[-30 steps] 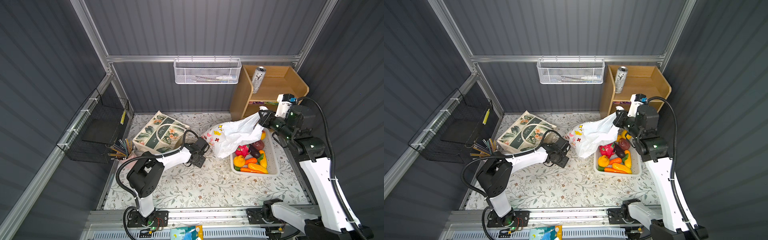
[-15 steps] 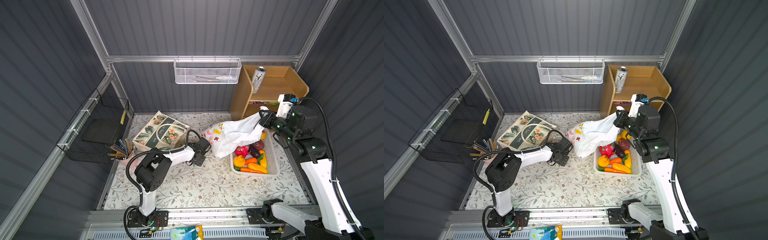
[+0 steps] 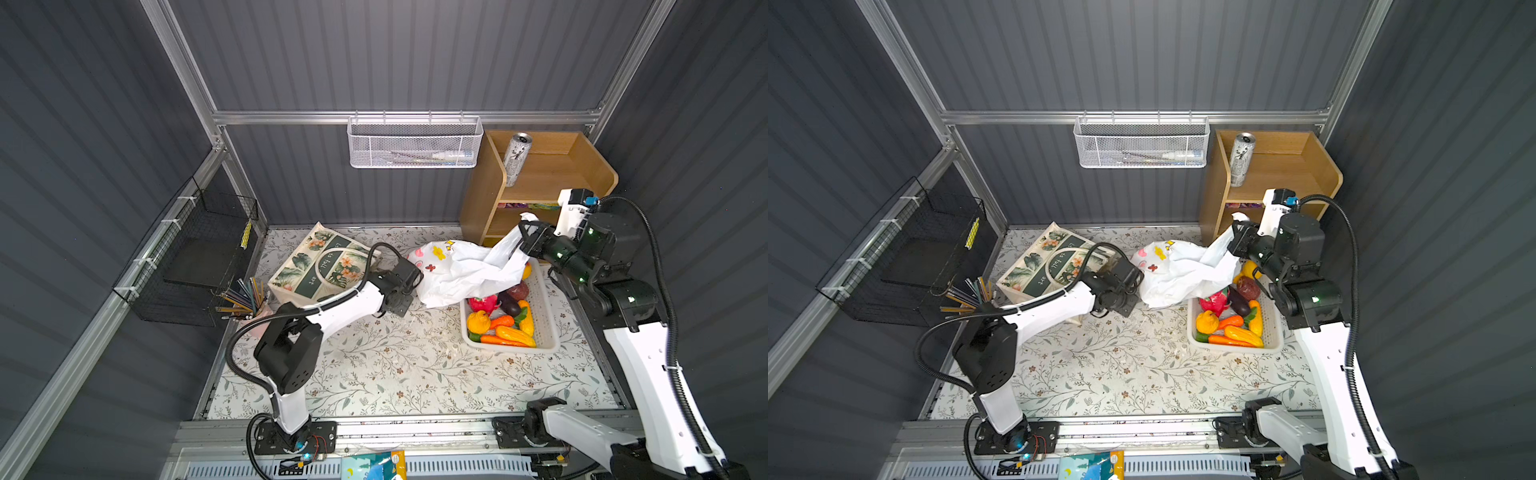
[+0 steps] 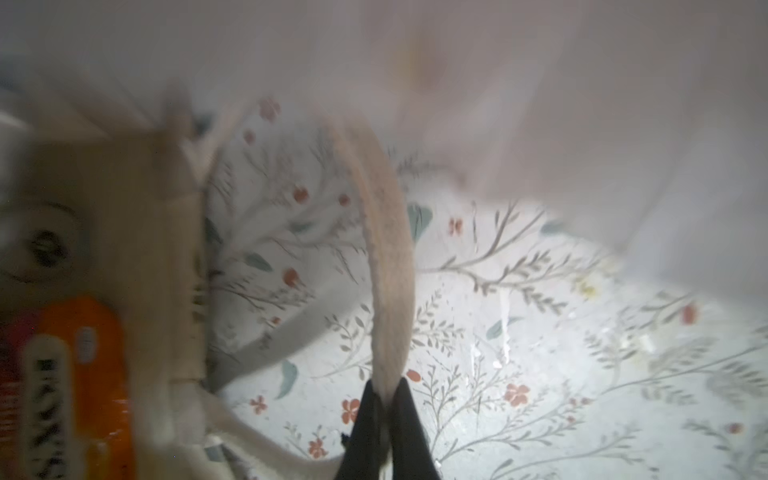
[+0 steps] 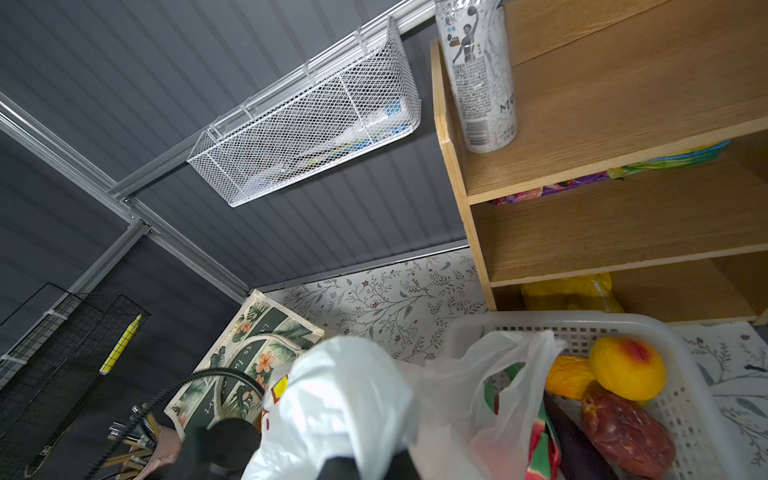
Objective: Place the mixed food into the grocery bags and tie them
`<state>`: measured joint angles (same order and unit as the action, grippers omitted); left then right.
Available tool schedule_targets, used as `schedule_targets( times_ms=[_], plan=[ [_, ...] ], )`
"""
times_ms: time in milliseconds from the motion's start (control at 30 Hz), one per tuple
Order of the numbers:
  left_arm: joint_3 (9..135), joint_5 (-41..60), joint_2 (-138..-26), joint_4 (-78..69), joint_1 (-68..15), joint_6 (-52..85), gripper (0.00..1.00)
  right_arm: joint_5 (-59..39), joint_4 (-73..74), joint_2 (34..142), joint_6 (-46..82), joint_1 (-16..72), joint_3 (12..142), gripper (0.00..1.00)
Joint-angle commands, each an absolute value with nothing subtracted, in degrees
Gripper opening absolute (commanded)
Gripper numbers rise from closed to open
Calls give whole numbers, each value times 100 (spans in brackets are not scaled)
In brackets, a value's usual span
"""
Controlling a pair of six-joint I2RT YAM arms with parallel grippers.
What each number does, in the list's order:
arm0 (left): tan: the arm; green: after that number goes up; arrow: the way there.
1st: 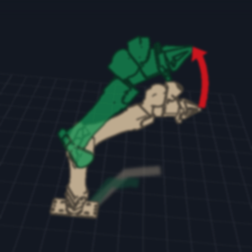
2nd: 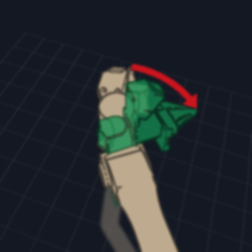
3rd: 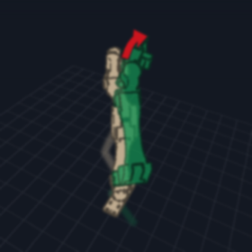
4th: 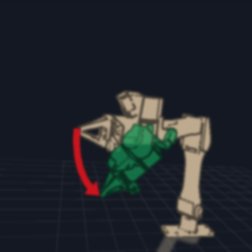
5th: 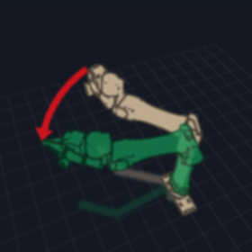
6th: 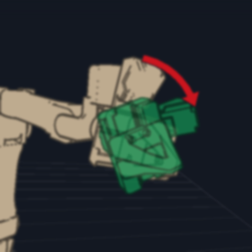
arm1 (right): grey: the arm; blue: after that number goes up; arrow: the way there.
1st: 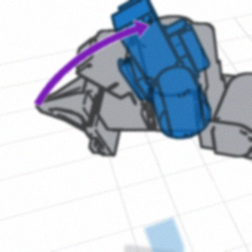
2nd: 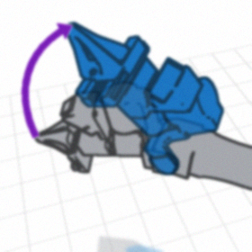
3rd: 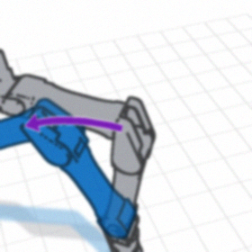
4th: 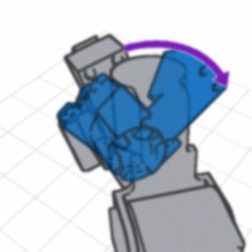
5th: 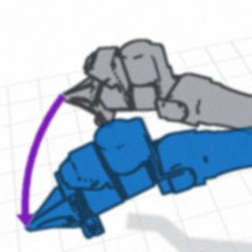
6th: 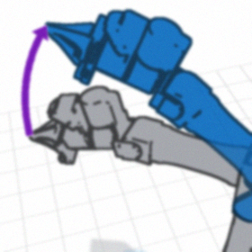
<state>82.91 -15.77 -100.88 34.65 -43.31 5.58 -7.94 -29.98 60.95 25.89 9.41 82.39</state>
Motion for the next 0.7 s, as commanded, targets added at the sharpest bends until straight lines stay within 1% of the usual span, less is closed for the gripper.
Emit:
schedule_targets(
  times_ms=[0, 167, 400, 500, 667],
  plan=[
    [9246, -1664, -9513, 3685, -3999, 188, 0, -1111, -2853, 6073, 2744, 930, 8067, 0],
    [10275, -1702, -9450, 3954, -3468, -197, 0, -1343, -2798, 6073, 2868, 932, 7957, 0],
    [11468, -2141, -9601, 4103, -3186, -745, 0, -1410, -2801, 6064, 2884, 941, 7961, 0],
    [11777, -2130, -9638, 4147, -2948, -791, 0, -1274, -2876, 6056, 2809, 941, 8097, 0],
    [11951, -2048, -9559, 4111, -2550, -799, 0, -1056, -3020, 6086, 2697, 905, 8417, 0]
  ],
)
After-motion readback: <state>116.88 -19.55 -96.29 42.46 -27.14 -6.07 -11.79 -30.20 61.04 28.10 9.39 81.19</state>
